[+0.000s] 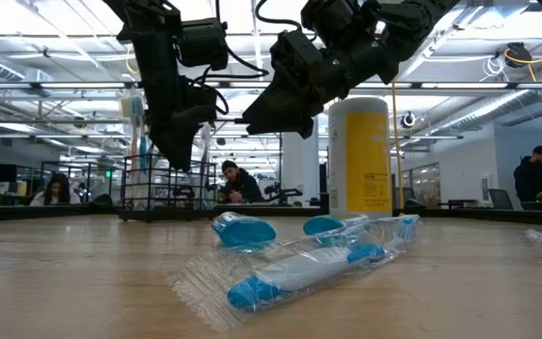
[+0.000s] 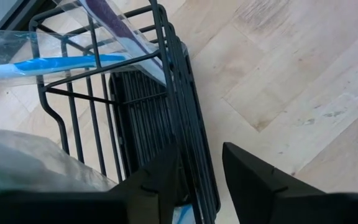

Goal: Pick & Place toothbrushing station
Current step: Move the black wire organizer from top to the center of the table, then put the top right mouthwash bottle into the black wire organizer

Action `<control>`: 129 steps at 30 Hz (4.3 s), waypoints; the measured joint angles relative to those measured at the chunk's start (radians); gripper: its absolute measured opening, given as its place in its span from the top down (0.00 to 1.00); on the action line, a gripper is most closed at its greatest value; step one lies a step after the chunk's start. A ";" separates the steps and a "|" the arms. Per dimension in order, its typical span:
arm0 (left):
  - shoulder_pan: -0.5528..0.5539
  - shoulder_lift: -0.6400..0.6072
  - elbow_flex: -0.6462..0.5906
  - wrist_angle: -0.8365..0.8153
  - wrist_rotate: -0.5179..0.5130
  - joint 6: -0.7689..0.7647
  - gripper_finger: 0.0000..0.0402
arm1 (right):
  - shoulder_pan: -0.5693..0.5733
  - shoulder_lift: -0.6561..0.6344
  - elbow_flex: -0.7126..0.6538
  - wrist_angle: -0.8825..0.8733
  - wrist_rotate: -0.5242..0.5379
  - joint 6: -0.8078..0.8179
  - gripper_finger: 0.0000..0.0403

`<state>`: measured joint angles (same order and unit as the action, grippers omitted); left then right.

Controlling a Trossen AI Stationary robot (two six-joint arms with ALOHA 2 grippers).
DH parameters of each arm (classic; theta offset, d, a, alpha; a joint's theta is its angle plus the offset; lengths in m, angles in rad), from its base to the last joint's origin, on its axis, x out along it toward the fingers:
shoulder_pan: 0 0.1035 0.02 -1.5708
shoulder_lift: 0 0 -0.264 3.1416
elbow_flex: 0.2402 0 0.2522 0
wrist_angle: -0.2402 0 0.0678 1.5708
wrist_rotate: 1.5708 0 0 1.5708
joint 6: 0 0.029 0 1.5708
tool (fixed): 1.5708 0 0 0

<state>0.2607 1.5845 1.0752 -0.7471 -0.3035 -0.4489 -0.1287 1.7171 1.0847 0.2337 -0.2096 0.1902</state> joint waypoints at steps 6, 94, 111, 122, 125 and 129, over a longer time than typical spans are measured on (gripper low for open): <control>0.001 0.000 0.000 -0.005 0.004 0.066 0.73 | 0.000 0.000 0.000 0.000 0.000 0.000 0.59; -0.556 0.032 0.047 -0.012 -0.011 0.123 0.66 | 0.148 -0.223 -0.091 -0.362 0.240 0.037 0.59; -0.630 0.026 0.107 -0.008 -0.093 -0.010 0.60 | 0.177 -0.223 -0.236 -0.305 0.234 0.193 0.59; -0.617 0.023 0.092 -0.006 -0.011 -0.064 0.60 | 0.195 -0.223 -0.239 -0.251 0.234 0.239 0.59; -0.624 0.019 0.101 0.019 -0.015 -0.030 0.60 | 0.203 -0.223 -0.239 -0.213 0.234 0.234 0.59; -0.616 0.018 0.111 -0.014 -0.057 -0.024 0.60 | 0.203 -0.223 -0.239 -0.168 0.234 0.209 0.59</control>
<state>-0.3551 1.6024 1.1866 -0.7612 -0.3603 -0.4732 0.0742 1.4944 0.8459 0.0659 0.0242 0.3991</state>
